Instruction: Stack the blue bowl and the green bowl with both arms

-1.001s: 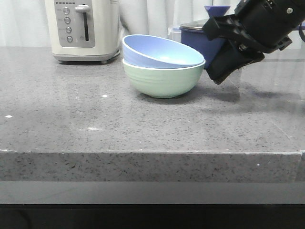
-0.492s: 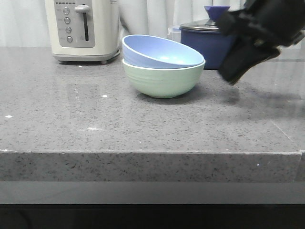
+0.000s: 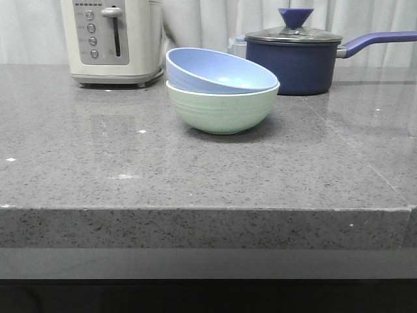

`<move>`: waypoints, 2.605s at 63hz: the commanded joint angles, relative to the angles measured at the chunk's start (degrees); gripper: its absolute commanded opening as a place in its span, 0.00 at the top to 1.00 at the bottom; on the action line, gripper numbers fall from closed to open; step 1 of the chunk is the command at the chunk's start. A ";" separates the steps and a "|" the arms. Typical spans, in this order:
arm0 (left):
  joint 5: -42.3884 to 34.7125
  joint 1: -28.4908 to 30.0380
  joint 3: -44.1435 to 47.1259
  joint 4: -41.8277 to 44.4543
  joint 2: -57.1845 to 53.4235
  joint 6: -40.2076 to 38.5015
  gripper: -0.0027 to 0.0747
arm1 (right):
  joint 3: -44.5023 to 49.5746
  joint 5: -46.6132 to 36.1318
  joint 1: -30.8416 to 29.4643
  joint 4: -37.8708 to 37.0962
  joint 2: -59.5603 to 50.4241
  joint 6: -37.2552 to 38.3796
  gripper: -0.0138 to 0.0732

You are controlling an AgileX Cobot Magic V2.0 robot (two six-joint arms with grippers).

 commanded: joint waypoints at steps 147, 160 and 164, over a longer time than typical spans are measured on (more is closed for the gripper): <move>-53.31 22.80 44.37 0.90 -34.51 -0.62 0.99 | 10.11 -3.87 -0.03 3.09 -26.50 0.46 0.90; -57.84 26.65 48.64 0.53 -37.98 -1.13 0.99 | 10.11 -3.87 -0.03 3.09 -26.50 0.46 0.90; -59.71 27.07 49.69 0.53 -37.98 -1.13 0.99 | 10.11 -3.87 -0.03 3.09 -26.50 0.46 0.90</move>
